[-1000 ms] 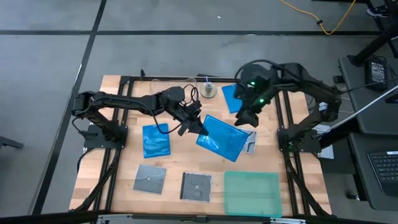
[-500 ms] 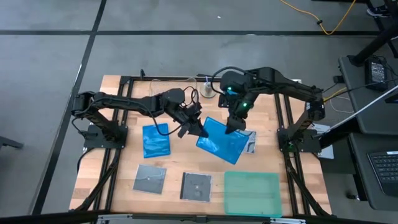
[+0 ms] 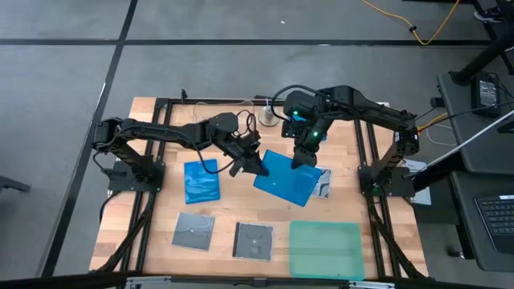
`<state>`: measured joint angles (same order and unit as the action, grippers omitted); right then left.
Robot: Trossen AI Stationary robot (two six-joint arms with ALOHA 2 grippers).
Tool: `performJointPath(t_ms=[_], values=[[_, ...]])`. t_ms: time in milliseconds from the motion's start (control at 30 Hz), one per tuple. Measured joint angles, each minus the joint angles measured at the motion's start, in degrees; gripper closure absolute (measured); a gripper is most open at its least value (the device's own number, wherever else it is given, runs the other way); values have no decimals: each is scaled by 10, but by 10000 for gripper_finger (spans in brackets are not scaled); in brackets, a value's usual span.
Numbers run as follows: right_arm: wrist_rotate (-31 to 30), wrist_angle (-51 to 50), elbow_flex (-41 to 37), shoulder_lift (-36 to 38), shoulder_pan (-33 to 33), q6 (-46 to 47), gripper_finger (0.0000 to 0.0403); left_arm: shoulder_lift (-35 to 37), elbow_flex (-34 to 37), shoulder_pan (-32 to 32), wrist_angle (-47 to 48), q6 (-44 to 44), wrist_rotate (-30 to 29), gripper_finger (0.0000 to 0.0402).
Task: Pick & place jewel cases by type
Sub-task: Put the bottom right blue cd case into the green bin
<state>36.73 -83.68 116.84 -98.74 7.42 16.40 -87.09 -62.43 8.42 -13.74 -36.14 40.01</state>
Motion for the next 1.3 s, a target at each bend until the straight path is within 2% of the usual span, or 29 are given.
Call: performJointPath(t_ms=[200,500,600,667,900,1033,1300], values=[[9,-8,1,1,-1,-19,357,0,0,9,-54,-42,79,327],[2,-38,1,10,-2,-22,357,4,0,11,-55,-112,229,279],[-13,-49,3,14,0,-19,357,5,0,9,-57,-126,249,272],[-16,-73,3,22,-1,-19,357,5,0,14,-57,-132,251,270],[-9,-65,4,38,-33,6,356,21,0,34,-60,-137,244,271],[15,-65,4,41,-72,29,355,41,0,48,-60,-137,242,270],[20,-64,3,41,-180,95,354,92,0,88,-59,-137,236,272]])
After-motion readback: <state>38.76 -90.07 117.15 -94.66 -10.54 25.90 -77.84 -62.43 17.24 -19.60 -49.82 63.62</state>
